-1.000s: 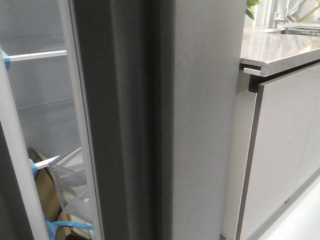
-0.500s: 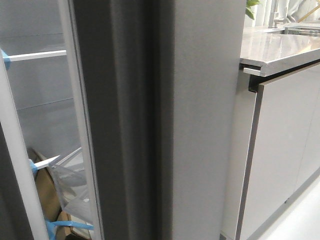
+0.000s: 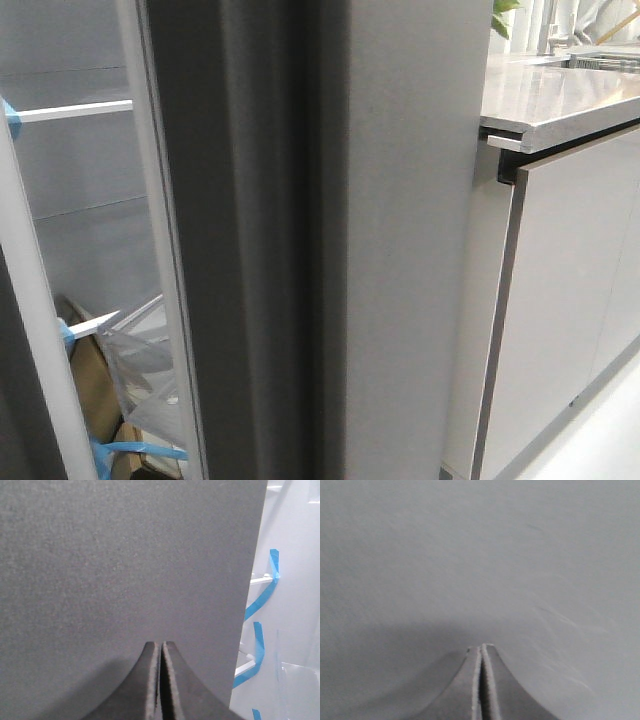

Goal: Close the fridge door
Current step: 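Keep pushing the door with both grippers until it swings shut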

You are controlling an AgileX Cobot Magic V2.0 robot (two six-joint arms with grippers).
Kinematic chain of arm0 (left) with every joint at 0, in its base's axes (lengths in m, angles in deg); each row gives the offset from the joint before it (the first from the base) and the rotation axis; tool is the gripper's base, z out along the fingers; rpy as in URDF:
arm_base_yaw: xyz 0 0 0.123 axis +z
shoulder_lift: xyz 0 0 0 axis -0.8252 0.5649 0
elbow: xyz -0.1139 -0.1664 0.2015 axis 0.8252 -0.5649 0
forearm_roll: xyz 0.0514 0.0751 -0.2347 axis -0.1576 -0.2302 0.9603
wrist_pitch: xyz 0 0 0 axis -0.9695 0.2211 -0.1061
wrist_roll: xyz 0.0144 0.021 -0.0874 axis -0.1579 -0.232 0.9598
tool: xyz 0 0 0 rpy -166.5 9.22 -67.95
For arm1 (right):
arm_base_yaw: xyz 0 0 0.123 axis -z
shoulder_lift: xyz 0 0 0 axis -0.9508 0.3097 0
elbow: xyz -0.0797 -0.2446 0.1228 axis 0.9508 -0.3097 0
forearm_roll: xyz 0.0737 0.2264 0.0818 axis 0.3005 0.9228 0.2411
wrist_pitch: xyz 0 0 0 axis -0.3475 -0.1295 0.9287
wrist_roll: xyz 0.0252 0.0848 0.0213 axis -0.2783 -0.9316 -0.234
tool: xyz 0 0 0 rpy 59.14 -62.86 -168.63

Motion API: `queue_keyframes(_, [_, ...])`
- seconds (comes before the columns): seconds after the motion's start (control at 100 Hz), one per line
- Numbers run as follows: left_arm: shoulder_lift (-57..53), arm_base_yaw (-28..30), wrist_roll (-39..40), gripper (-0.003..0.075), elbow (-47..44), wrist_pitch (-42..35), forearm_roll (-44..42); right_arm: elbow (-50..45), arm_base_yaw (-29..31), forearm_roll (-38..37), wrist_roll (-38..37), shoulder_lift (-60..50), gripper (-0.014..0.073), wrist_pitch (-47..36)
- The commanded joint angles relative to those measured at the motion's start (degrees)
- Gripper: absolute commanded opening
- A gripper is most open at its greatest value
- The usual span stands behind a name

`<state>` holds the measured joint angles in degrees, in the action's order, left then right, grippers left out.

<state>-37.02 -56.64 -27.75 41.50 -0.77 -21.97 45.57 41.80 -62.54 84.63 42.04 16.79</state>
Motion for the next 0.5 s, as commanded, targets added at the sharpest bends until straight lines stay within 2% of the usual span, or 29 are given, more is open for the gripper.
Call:
queue_keyframes(0.0, [1.1, -0.3, 0.2, -0.0021, -1.6, -4.4, 0.1, 4.0, -1.1, 0.3, 0.0, 1.3, -0.0076, -5.1])
queue_keyframes(0.49, [1.1, -0.3, 0.2, -0.0021, -1.6, -4.4, 0.1, 12.9, -5.5, 0.3, 0.0, 13.0, -0.0076, -7.2])
